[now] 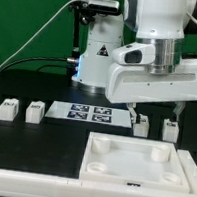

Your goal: Assemble one leg

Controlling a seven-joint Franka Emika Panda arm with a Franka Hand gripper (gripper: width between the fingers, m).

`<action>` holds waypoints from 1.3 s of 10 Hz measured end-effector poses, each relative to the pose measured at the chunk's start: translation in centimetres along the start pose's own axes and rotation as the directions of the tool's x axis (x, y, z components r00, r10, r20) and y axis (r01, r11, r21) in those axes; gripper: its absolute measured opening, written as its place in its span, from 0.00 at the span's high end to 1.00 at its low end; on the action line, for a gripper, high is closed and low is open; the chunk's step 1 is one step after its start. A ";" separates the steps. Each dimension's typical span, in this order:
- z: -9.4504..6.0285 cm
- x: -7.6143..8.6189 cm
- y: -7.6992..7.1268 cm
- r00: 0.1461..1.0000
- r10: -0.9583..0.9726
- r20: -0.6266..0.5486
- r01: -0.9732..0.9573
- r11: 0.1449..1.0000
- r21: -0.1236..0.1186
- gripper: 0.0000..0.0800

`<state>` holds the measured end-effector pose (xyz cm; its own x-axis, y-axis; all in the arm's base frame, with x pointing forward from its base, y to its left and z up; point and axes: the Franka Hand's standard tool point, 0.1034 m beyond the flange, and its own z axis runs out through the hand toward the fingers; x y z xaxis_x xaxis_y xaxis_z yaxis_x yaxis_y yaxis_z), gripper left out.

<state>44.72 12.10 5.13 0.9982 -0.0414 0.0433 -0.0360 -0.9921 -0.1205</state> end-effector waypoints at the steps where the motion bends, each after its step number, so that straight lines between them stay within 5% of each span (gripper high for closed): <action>1: 0.1 -0.3 -1.1 0.993 0.121 0.004 -0.121 0.993 0.007 0.19; 6: 0.3 -0.6 -1.7 0.996 0.089 0.017 -0.089 0.996 0.005 0.19; 10: 1.1 -2.5 -3.2 0.921 0.100 0.378 -0.096 0.995 -0.028 0.19; 13: 1.7 -2.9 -3.8 0.797 0.045 0.603 -0.051 0.999 -0.008 0.19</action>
Offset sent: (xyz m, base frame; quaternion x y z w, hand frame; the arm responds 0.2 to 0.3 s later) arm 0.0000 0.0000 0.0000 0.0000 -0.0899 0.0000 0.9960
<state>42.04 16.23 3.80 0.8226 -0.0062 -0.5686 -0.0869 -0.9896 -0.1149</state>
